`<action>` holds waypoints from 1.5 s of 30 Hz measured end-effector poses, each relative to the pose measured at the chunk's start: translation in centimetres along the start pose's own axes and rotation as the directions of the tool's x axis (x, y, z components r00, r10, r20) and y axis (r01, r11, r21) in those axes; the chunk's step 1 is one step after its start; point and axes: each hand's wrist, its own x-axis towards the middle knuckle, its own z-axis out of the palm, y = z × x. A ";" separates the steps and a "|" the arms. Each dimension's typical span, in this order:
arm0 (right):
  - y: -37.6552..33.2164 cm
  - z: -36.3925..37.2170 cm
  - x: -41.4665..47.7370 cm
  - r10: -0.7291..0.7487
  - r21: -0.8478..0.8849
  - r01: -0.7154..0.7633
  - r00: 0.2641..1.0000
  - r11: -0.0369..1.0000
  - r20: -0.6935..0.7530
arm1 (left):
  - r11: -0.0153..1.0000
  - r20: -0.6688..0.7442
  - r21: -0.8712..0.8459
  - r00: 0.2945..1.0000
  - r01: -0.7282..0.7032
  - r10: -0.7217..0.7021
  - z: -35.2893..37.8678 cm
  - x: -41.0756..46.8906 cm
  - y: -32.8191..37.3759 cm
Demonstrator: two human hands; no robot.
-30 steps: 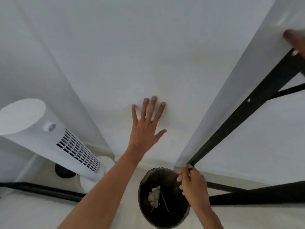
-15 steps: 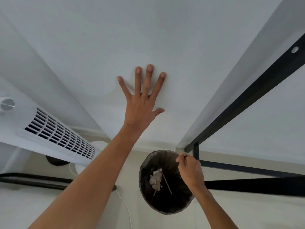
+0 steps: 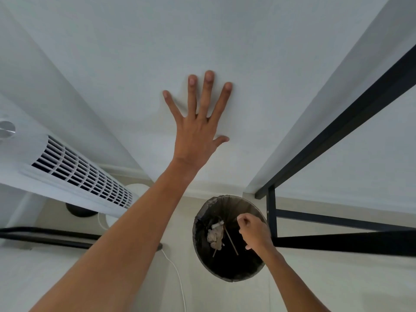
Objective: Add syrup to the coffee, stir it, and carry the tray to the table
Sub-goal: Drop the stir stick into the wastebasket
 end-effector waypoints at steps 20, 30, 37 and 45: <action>-6.1 -7.9 -8.5 -0.148 -0.270 0.141 0.989 0.953 -0.003 | 0.996 0.757 -0.012 0.652 0.083 -0.046 -10.7 -9.6 1.2; -17.7 -16.8 -25.0 -0.301 -0.399 0.280 0.954 0.873 0.011 | 0.982 0.845 -0.054 0.532 0.181 -0.051 -29.7 -7.3 0.9; -25.7 -26.0 -35.0 -0.470 -0.409 0.403 0.879 0.819 -0.076 | 0.961 0.764 -0.047 0.630 0.271 -0.140 -41.6 1.7 -2.2; -26.8 -35.3 -40.4 -0.566 -0.432 0.449 0.803 0.782 -0.189 | 0.965 0.703 -0.068 0.698 0.255 -0.135 -48.5 7.2 1.6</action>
